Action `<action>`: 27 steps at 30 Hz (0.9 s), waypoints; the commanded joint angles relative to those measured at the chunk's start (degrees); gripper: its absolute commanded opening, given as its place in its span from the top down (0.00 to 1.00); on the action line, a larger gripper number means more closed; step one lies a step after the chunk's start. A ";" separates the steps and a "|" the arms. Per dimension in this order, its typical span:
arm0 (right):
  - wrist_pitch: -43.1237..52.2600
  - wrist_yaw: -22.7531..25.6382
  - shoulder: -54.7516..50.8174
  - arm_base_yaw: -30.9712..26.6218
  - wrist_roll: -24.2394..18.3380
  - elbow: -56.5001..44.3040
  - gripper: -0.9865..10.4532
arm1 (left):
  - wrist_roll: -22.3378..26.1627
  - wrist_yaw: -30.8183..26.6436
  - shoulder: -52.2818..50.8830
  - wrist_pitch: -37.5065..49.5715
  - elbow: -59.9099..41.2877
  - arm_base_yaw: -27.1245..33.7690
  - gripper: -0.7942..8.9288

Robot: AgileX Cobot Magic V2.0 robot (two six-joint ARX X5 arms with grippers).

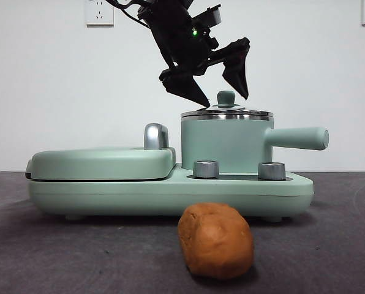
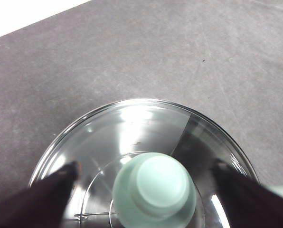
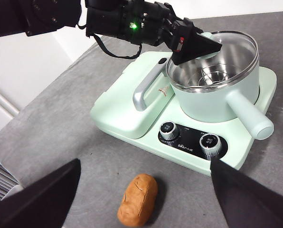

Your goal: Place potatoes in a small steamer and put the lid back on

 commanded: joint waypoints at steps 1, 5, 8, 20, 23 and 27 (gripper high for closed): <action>0.50 -0.13 0.20 0.11 0.48 1.07 0.53 | 0.39 -0.17 1.22 0.77 1.68 -0.17 0.60; 0.50 -0.11 0.20 0.11 0.48 1.07 0.53 | 0.42 -0.17 1.29 0.79 1.68 -0.17 0.61; 0.50 -0.11 0.20 0.11 0.48 1.07 0.53 | 0.42 -0.17 1.31 0.87 1.68 -0.11 0.61; 0.46 -0.13 0.20 0.11 0.48 1.07 0.53 | 0.35 -0.15 1.42 0.57 1.68 -0.28 0.61; 0.46 -0.13 0.20 0.11 0.48 1.07 0.53 | 0.26 -0.15 1.42 0.48 1.68 -0.31 0.61; 0.46 -0.13 0.20 0.11 0.48 1.07 0.53 | 0.15 -0.13 1.53 0.46 1.68 -0.39 0.61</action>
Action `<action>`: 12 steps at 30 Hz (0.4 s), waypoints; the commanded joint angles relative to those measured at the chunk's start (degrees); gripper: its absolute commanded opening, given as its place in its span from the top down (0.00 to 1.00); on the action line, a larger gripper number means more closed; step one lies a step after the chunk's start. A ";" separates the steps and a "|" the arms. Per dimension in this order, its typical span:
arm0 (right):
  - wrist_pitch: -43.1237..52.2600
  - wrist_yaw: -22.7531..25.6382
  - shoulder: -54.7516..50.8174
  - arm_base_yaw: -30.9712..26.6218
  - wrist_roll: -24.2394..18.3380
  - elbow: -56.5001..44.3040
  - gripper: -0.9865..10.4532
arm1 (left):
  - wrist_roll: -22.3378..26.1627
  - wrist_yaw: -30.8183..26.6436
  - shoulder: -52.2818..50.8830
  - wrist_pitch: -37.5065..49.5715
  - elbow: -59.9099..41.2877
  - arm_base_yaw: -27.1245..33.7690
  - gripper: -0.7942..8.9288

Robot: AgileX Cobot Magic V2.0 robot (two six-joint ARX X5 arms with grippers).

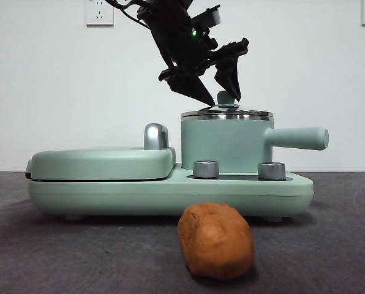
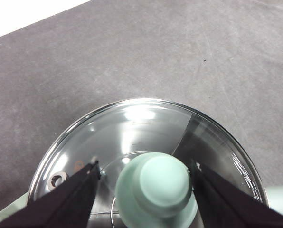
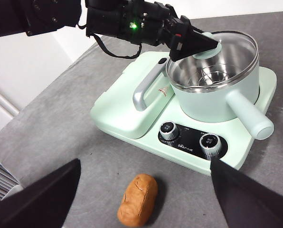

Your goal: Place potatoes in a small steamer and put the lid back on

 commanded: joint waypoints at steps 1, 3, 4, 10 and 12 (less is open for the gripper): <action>0.46 -0.13 0.20 0.11 0.48 1.05 0.53 | 0.15 -0.13 1.55 0.44 1.68 -0.52 0.61; 0.46 -0.13 0.20 0.11 0.48 1.05 0.53 | 0.15 -0.11 1.64 0.31 1.68 -0.59 0.61; 0.46 -0.13 0.20 0.11 0.48 1.05 0.53 | 0.15 -0.11 1.73 0.24 1.68 -0.63 0.61; 0.39 -0.13 0.20 0.11 0.48 1.05 0.53 | 0.15 -0.11 2.16 0.17 1.68 -0.63 0.64; 0.28 -0.13 0.20 0.11 0.48 1.05 0.53 | 0.17 -0.11 2.16 0.22 1.68 -0.66 0.70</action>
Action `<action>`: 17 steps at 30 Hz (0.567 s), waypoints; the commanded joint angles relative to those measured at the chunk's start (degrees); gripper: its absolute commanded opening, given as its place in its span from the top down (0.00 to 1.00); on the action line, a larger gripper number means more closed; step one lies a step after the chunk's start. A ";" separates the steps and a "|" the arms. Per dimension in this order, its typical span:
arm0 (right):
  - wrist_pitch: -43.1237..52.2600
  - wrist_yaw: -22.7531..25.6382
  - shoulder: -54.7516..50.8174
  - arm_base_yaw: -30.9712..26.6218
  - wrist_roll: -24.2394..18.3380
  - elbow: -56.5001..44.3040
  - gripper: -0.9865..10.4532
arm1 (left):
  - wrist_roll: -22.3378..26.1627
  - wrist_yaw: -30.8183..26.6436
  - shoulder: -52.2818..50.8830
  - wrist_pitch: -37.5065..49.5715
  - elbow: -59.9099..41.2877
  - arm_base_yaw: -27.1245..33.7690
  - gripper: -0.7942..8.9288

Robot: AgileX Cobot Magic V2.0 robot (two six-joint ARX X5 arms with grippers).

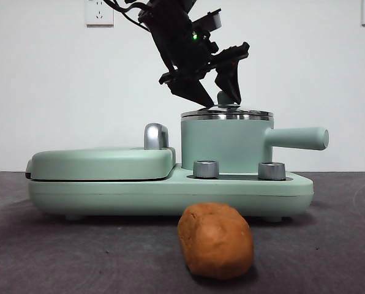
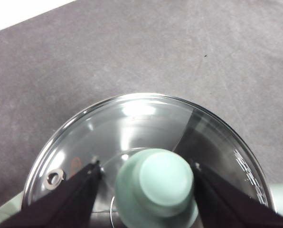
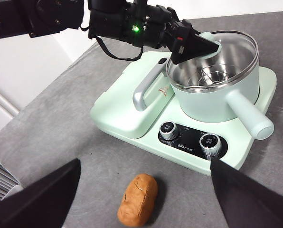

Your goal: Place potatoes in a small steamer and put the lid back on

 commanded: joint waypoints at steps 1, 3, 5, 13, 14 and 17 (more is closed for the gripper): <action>0.28 -0.11 0.20 0.11 0.46 1.05 0.53 | 0.17 -0.11 1.57 0.37 1.68 -0.61 0.72; 0.28 -0.13 0.20 0.11 0.46 1.05 0.53 | 0.17 -0.11 1.57 0.37 1.68 -0.59 0.76; 0.28 -0.13 0.20 0.11 0.46 1.05 0.53 | 0.17 -0.13 1.57 0.37 1.68 -0.59 0.78; 0.09 -0.11 0.20 0.11 0.46 1.05 0.53 | 0.15 -0.13 0.70 0.17 1.97 -0.59 0.87; 0.09 -0.09 0.20 0.11 0.44 1.05 0.53 | 0.15 -0.11 0.11 -0.26 1.97 -0.59 0.87; 0.04 1.68 0.22 0.13 0.42 1.05 0.53 | 0.17 -0.13 -1.81 -1.55 1.97 -0.59 0.87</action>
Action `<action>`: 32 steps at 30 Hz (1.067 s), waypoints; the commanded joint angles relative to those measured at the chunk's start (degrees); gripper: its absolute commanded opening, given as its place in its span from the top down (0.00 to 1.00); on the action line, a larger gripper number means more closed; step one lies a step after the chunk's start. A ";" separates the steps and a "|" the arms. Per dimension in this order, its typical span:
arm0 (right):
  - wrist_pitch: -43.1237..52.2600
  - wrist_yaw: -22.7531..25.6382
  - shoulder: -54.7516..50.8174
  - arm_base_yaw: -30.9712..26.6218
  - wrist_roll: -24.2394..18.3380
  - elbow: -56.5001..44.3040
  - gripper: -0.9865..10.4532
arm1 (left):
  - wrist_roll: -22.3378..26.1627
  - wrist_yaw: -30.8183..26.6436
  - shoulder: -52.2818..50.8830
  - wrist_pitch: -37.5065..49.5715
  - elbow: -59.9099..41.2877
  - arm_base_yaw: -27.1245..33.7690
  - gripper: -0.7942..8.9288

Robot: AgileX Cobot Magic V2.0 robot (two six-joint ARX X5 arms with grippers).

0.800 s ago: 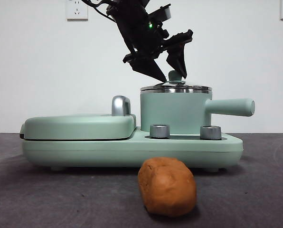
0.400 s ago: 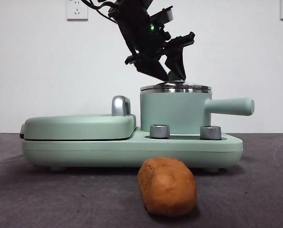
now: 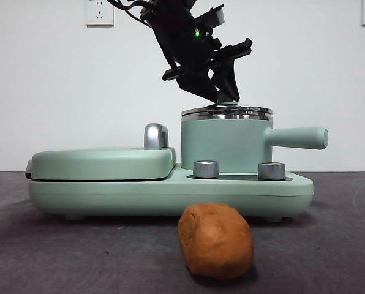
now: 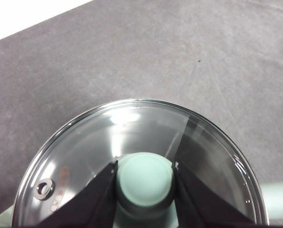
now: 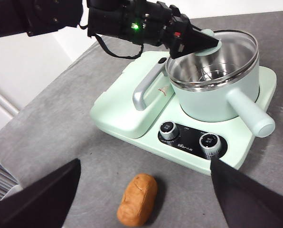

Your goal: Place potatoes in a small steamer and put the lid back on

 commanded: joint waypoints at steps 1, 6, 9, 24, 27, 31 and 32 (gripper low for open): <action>0.02 2.43 0.24 0.13 0.37 1.05 0.53 | -0.70 -0.28 -2.19 -1.73 1.49 -0.24 0.87; -1.27 4.00 1.44 0.50 0.42 1.09 0.53 | -0.61 -0.31 -6.10 -2.97 1.49 0.02 0.87; -2.05 5.22 3.41 1.88 0.52 1.11 0.53 | -0.46 -0.31 -8.44 -3.48 1.49 0.31 0.87; -0.94 21.53 19.93 25.94 10.67 2.10 0.53 | 1.53 -0.33 -20.74 -13.00 1.49 7.02 0.87; 0.31 27.43 24.76 32.39 14.19 3.19 0.53 | 1.66 -0.33 -23.34 -14.99 1.49 9.60 0.87; 0.74 33.31 32.59 39.74 17.53 5.88 0.53 | 1.66 -0.33 -26.12 -17.97 1.49 12.92 0.87; 0.70 33.97 34.42 40.92 18.14 6.60 0.53 | 1.66 -0.33 -26.58 -18.58 1.49 13.64 0.87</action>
